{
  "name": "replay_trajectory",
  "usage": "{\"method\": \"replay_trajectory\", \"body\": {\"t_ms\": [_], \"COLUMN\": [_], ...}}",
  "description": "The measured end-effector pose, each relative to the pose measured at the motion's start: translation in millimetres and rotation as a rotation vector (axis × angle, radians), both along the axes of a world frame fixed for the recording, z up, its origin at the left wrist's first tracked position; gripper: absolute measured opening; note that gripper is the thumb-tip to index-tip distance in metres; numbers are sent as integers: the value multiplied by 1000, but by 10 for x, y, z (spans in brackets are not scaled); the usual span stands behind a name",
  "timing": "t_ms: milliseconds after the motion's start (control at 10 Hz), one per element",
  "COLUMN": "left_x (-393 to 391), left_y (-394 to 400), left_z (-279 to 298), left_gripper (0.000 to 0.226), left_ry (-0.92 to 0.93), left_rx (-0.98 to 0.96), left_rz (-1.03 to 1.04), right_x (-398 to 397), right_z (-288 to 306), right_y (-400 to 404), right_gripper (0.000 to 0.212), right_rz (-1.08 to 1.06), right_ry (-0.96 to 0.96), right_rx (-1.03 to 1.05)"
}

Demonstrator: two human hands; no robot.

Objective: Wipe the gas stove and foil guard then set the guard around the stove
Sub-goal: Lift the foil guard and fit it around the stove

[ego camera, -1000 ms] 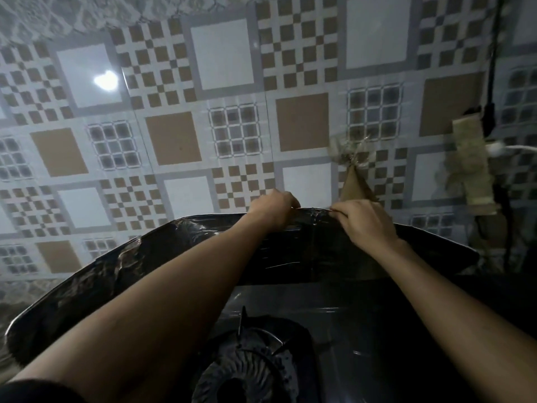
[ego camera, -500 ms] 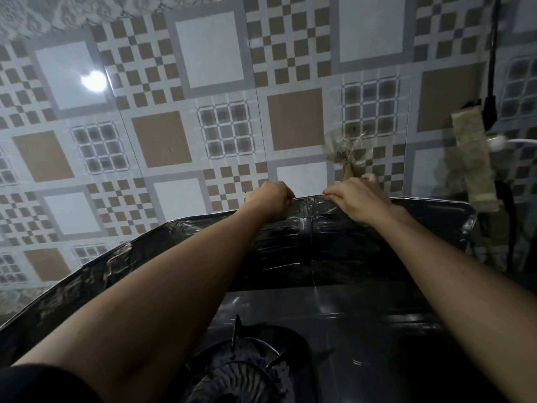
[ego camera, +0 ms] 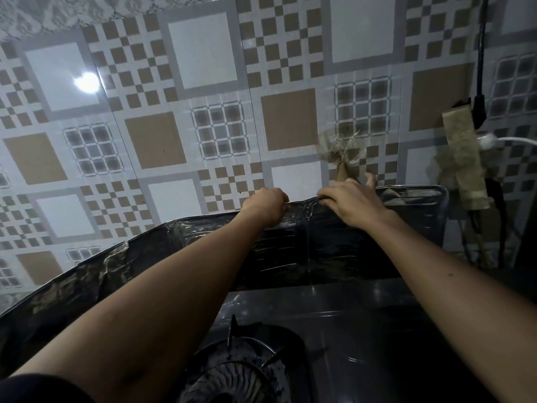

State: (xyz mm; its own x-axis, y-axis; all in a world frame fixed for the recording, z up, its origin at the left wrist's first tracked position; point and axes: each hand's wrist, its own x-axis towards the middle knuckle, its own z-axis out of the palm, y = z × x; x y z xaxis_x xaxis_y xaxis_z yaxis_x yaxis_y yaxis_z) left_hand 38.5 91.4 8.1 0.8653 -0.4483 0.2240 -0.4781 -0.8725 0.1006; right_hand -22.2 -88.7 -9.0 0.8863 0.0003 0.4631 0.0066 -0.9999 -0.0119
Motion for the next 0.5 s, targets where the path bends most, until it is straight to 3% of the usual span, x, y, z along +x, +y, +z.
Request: {"method": "replay_trajectory", "body": {"t_ms": [300,500], "left_x": [-67,-101], "left_y": [-10,-19], "left_z": [13,39], "left_gripper": [32,42], "left_ry": [-3,-20], "left_rx": [39,64], "left_rz": [30,62], "right_x": [-84,-142], "right_z": [6,33], "right_y": [6,46], "right_gripper": [36,53], "right_rz": [-4,-18], "right_ry": [40,47], "right_rx": [38,28]}}
